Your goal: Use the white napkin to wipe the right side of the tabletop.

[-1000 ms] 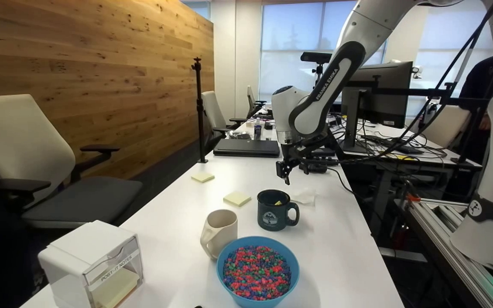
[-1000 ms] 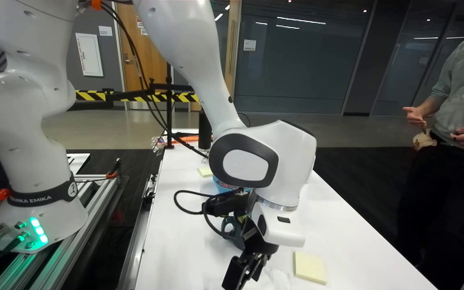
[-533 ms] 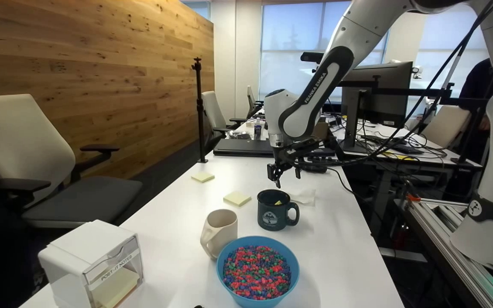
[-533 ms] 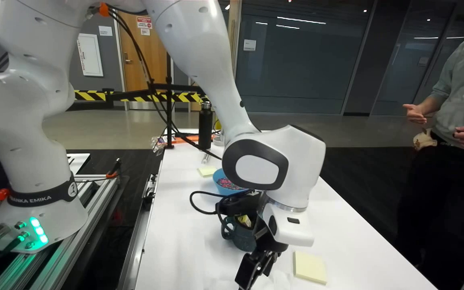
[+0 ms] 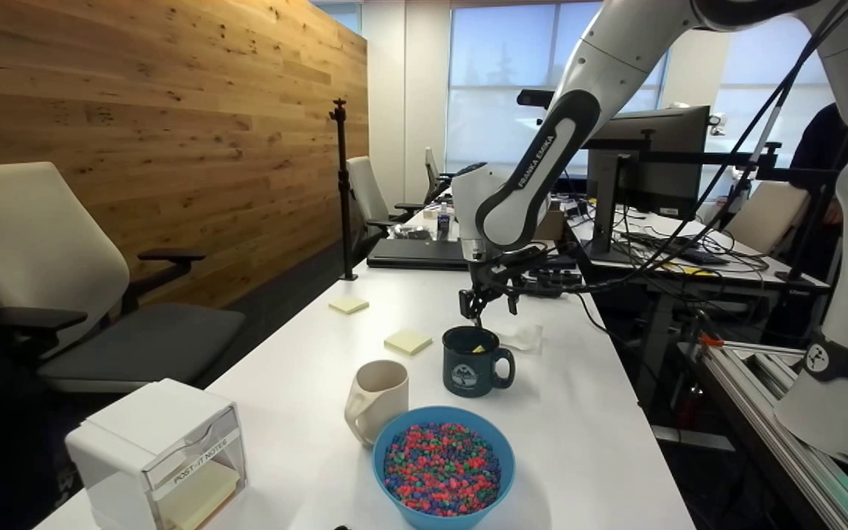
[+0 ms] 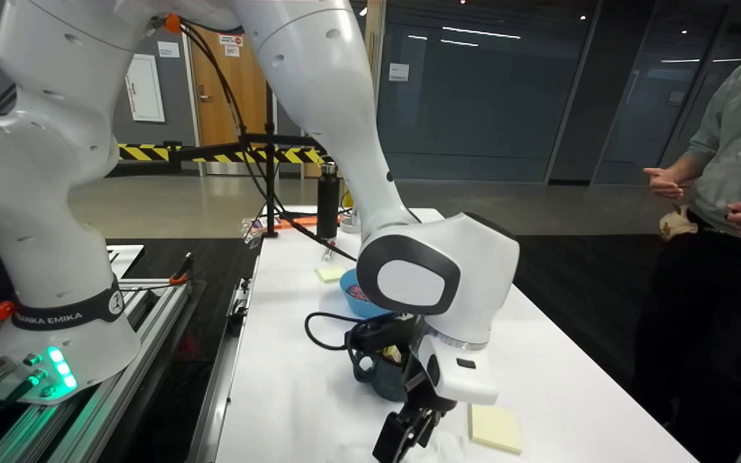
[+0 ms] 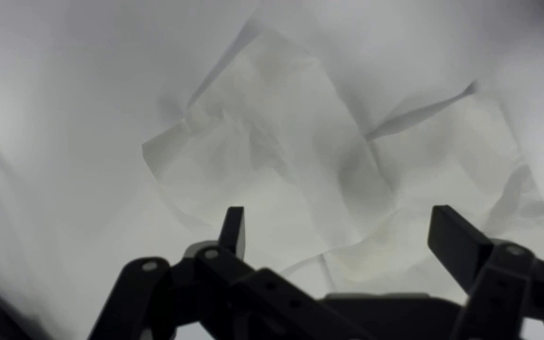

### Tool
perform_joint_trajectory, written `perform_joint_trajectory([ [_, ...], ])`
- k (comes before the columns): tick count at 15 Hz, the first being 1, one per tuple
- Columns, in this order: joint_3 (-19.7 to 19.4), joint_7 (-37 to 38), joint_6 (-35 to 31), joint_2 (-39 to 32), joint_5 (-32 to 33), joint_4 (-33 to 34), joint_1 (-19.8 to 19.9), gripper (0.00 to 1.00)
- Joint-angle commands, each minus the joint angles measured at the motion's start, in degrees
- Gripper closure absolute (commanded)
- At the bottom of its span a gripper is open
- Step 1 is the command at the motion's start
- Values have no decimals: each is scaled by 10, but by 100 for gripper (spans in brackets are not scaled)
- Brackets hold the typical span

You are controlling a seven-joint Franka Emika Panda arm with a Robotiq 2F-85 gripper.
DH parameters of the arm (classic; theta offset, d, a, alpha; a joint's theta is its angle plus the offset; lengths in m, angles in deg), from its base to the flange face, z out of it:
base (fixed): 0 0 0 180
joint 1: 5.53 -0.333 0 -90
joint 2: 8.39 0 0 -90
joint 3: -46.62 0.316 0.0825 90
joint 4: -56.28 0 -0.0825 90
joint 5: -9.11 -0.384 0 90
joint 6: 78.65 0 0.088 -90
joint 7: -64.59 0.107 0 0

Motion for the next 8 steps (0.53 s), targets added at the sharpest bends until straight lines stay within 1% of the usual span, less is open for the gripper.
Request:
perform_joint_trajectory([
  [1, -6, -6, -13, -24, -24, 8, 2, 0],
  [3, -8, -3, -11, -24, -30, 9, 0, 0],
  [4, -9, -6, 6, -12, -33, 6, -1, 0],
  [5, -14, -6, -4, -21, -20, 3, -8, 0],
  [7, -14, -6, -4, -20, -22, 4, -8, 0],
  [8, -25, 18, -60, -31, -16, 1, -15, 0],
])
